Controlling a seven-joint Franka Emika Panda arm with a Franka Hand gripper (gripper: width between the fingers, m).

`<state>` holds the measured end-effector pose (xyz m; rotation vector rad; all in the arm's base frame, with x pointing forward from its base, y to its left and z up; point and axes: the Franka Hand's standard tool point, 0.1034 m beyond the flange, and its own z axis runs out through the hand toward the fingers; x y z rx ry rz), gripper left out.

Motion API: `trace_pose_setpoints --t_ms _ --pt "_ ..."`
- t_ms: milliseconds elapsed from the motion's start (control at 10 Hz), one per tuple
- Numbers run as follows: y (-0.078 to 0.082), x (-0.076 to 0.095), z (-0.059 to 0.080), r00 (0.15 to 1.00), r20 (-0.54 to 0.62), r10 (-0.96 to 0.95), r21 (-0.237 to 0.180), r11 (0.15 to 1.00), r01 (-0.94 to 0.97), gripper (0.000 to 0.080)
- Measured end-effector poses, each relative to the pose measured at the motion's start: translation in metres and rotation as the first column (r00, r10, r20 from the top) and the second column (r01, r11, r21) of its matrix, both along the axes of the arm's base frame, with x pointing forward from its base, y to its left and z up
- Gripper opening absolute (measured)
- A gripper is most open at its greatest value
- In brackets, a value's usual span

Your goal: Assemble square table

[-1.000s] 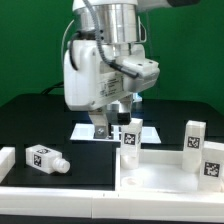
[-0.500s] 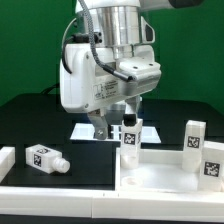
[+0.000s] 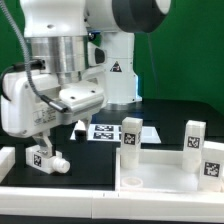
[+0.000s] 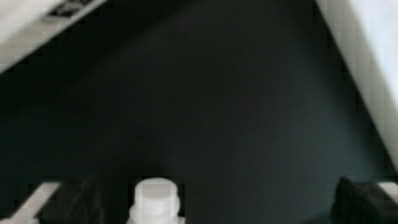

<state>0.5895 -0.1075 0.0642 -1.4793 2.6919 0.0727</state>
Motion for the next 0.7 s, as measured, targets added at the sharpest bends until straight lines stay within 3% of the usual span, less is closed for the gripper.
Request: trace_pose_setpoints --t_ms 300,500,700 --pt "-0.003 -0.002 -0.004 1.0 0.0 -0.007 -0.003 1.0 0.007 0.0649" --pt "-0.025 -0.026 -0.026 0.997 -0.047 -0.054 -0.006 0.999 0.054 0.0649" --pt "-0.036 -0.03 -0.038 0.996 -0.028 -0.085 -0.039 0.996 0.084 0.0649"
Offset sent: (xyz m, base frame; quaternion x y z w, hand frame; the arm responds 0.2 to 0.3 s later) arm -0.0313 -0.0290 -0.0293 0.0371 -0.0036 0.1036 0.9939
